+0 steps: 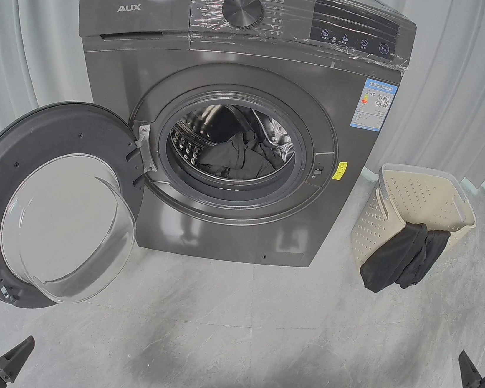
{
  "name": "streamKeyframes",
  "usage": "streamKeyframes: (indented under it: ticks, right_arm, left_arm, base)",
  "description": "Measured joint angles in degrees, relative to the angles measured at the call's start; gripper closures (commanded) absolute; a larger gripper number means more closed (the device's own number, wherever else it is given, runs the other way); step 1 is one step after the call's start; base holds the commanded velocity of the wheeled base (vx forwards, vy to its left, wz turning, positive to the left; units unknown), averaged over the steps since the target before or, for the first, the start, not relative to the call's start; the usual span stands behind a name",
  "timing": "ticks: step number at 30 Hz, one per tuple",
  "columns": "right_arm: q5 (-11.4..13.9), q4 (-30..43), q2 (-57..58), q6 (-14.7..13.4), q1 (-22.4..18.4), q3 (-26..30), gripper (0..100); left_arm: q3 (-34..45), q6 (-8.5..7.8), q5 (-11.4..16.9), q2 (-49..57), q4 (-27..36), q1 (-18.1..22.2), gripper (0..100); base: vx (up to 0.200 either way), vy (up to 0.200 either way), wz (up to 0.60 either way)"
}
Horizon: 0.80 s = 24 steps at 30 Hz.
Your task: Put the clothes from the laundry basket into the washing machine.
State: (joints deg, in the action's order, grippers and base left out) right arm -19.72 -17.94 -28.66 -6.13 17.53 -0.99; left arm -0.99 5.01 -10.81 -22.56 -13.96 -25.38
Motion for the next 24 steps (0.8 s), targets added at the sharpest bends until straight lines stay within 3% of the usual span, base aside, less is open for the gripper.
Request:
streamKeyframes:
  ticks: [4, 5, 8, 10, 13, 18, 24]
  right_arm:
    - [5.4, 7.7, 10.4, 3.2, -6.6, 0.0, 0]
    - [8.6, 9.9, 13.5, 3.9, -8.9, 0.0, 0]
    - [15.1, 14.6, 19.0, 5.2, -12.6, 0.0, 0]
    - [17.4, 16.9, 21.9, 5.7, -14.4, 0.0, 0]
    - [18.1, 17.7, 24.6, 5.9, -16.0, 0.0, 0]
    - [18.7, 18.5, 26.8, 5.8, -16.9, 0.0, 0]
    - [18.9, 18.3, 27.7, 5.7, -17.1, 0.0, 0]
  left_arm:
    - [0.0, 0.0, 2.0, 5.5, 4.3, 5.4, 0]
    - [0.0, -0.01, 2.7, 7.5, 5.7, 7.8, 0]
    - [0.0, -0.17, 4.0, 11.0, 8.0, 12.1, 0]
    - [0.0, -0.89, 4.6, 12.9, 9.0, 14.4, 0]
    - [0.0, -2.45, 5.0, 15.0, 9.7, 18.1, 0]
    - [0.0, -3.49, 7.4, 18.3, 10.1, 23.8, 0]
    - [0.0, -4.41, 10.3, 20.9, 14.3, 25.2, 0]
  base:
    - [0.0, 0.0, 0.0]
    - [0.0, 0.0, 0.0]
    - [0.0, 0.0, 0.0]
    - [0.0, 0.0, 0.0]
    - [0.0, 0.0, 0.0]
    - [0.0, 0.0, 0.0]
    - [0.0, 0.0, 0.0]
